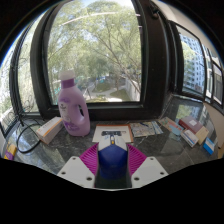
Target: Arrange mouse
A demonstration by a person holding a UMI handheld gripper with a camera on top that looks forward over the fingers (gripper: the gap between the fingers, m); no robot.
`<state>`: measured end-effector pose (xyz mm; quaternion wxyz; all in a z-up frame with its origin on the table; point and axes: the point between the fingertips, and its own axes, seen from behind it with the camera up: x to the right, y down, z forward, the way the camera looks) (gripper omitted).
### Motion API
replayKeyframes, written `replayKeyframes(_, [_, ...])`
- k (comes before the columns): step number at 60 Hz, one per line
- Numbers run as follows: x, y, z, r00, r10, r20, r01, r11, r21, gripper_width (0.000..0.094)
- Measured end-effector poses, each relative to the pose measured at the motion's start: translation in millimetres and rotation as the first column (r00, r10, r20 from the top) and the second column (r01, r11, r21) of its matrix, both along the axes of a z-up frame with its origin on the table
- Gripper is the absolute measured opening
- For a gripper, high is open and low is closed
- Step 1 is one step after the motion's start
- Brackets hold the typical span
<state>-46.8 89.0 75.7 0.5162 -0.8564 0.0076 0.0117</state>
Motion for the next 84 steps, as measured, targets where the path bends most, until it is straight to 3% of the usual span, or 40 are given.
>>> replayKeyframes(6, [8.6,-10.0,-53.9,1.000,-0.010,0.007,0.010,0.996,-0.088,0.0370])
replayKeyframes(22, [2.7,-19.6,-85.4,1.000,0.008,-0.028,-0.012,0.989,-0.145,0.0556])
replayKeyframes(28, [1.3,-26.8,-80.2,1.000,0.018,-0.005,-0.018,0.988,-0.156,0.0869])
replayKeyframes(53, [-16.0,-145.5,52.5,0.997,-0.053,0.062,0.053,0.999,-0.004,0.0856])
replayKeyframes(69, [-34.2,-225.2,83.6,0.993,-0.084,0.082,0.082,0.996,0.030,0.0857])
replayKeyframes(84, [-40.5,-251.1,105.6,0.992,-0.087,0.087,0.081,0.995,0.064,0.0856])
